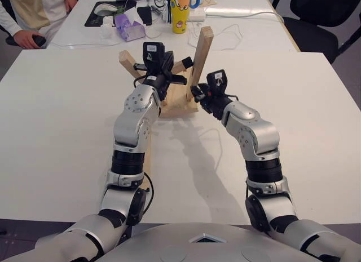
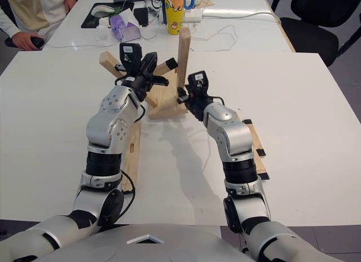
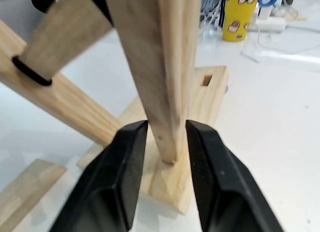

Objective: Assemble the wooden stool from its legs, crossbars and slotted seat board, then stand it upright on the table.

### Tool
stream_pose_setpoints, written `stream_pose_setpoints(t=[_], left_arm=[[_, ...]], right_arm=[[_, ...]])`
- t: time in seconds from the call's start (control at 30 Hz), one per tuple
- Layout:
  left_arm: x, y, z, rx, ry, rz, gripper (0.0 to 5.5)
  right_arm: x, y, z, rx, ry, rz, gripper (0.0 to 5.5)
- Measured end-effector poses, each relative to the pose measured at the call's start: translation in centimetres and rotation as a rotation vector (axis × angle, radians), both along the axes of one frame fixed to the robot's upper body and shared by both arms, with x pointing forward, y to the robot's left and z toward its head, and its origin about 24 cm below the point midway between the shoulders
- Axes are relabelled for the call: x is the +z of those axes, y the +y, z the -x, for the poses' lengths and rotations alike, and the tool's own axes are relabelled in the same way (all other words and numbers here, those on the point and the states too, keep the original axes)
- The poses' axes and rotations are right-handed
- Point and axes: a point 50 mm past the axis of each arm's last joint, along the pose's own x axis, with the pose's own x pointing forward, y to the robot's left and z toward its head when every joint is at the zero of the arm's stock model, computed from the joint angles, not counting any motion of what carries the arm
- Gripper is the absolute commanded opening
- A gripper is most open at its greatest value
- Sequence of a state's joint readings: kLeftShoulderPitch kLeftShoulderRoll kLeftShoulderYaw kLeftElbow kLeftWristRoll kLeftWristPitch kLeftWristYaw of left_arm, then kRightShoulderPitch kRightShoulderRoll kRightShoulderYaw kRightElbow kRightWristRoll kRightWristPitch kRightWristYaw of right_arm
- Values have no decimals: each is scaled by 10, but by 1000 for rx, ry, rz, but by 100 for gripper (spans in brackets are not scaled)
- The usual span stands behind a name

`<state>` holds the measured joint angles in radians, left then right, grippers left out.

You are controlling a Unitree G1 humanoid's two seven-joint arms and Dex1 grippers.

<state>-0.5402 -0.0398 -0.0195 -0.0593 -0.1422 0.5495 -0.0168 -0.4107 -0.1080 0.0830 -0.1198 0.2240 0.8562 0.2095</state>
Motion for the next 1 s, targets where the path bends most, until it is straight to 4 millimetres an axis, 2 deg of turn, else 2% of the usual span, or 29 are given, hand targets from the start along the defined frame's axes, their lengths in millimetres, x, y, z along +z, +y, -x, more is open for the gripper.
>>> stream_pose_setpoints(t=[0.13, 0.3, 0.5, 0.67, 1.0], left_arm=[[-1, 4, 0, 22, -7, -25, 0], [1, 0, 2, 8, -28, -47, 0], [-1, 1, 4, 2, -29, -55, 0], [0, 1, 4, -3, -30, -54, 0], [0, -2, 5, -21, -35, -52, 0]], right_arm=[[-6, -8, 2, 9, 54, 13, 260], [-2, -24, 3, 79, 38, 35, 271], [39, -57, 5, 351, -232, 94, 271], [71, -58, 0, 494, -357, 41, 271], [90, -57, -19, 552, -374, -84, 271]])
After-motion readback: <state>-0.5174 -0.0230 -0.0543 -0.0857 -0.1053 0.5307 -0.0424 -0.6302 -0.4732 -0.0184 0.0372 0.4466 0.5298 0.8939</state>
